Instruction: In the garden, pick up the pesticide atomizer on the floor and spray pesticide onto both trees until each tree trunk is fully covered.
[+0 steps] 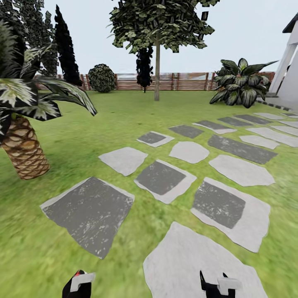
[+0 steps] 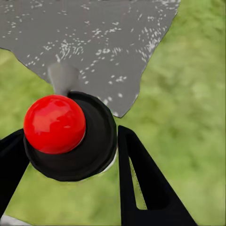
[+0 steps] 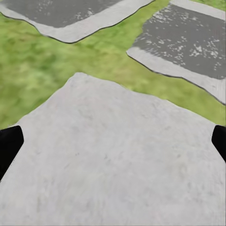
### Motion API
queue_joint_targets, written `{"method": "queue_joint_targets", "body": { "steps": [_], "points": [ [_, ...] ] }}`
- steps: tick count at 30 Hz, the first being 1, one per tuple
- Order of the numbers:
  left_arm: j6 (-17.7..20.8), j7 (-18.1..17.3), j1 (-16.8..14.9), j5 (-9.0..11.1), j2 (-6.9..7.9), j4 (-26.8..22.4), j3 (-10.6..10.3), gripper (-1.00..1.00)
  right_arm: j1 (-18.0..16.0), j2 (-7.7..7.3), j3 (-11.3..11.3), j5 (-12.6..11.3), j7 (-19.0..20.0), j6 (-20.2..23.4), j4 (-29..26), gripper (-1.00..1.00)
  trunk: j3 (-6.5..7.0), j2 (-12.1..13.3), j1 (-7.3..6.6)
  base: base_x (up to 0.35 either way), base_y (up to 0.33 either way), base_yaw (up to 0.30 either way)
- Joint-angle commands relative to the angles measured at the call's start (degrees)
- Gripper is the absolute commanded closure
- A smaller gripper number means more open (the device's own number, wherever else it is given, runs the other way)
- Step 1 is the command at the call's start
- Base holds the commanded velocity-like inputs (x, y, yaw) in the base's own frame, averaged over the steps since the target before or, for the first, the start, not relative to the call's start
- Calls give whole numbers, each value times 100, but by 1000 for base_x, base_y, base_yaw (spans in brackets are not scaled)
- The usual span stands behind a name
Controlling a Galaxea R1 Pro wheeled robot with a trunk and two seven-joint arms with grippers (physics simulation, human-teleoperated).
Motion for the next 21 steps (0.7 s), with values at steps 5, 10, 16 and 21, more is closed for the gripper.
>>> {"method": "queue_joint_targets", "body": {
  "steps": [5, 10, 16, 21],
  "points": [
    [2, 0, 0, -3, 1, 0, -2, 100, 0, 0, 0, 7, 0, -1, -2, -100, 0, 0, 0, 339, 0, 0],
    [1, 1, 0, -2, 1, 5, 0, 100, 0, 0, -8, 8, 0, 0, -1, -100, 0, 0, 0, 339, 0, 0],
    [-1, -1, 0, 1, 1, -8, 0, 100, 0, 0, -9, 8, 0, -1, 5, -100, 0, 0, 0, 339, 0, 0],
    [0, 0, 0, -2, 1, -1, -3, 100, 0, 0, -9, 8, 0, -1, 17, -100, 0, 0, 0, 339, 0, 0]
  ]
}}
